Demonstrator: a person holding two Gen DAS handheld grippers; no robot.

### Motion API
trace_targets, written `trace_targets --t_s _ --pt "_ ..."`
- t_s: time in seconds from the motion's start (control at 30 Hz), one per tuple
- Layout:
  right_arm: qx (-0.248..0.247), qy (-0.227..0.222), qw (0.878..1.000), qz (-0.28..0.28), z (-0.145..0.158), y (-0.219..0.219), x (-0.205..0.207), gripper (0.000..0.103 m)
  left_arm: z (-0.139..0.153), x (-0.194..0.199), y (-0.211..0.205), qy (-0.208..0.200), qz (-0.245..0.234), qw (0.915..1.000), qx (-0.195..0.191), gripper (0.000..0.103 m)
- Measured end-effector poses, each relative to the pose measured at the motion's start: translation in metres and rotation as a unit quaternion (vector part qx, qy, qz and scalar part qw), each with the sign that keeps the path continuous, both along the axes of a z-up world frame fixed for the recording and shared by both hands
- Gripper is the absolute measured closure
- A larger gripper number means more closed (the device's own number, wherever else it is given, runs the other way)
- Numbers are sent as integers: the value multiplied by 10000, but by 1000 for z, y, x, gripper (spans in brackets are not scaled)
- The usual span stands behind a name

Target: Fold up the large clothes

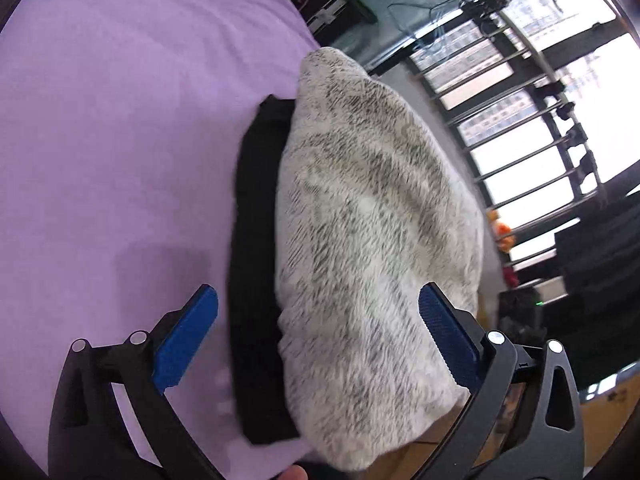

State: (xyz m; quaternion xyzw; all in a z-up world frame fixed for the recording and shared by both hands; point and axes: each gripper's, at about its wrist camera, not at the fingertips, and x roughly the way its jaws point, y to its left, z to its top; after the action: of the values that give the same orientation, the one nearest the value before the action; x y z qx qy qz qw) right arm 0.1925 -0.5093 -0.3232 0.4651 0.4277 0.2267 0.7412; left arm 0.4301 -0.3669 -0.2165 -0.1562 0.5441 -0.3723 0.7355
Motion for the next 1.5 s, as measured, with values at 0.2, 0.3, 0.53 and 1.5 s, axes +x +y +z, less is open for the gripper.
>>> trace_targets --t_s 0.2,0.3,0.53,1.5 --pt "-868 -79 9938 -697 47 26 -60 8 20 -42 0 -759 113 9915 1054 6" --pt "-1649 -16 9819 -935 69 49 -92 6 36 -69 -2 -1183 66 9866 1126 6" --pt "-2919 -137 9484 -1226 135 37 -143 6 72 -117 -13 -1838 284 9722 1421 6" --pt "-4664 -395 8743 -1287 257 99 -248 6 179 -359 78 -3221 646 9265 1835 6"
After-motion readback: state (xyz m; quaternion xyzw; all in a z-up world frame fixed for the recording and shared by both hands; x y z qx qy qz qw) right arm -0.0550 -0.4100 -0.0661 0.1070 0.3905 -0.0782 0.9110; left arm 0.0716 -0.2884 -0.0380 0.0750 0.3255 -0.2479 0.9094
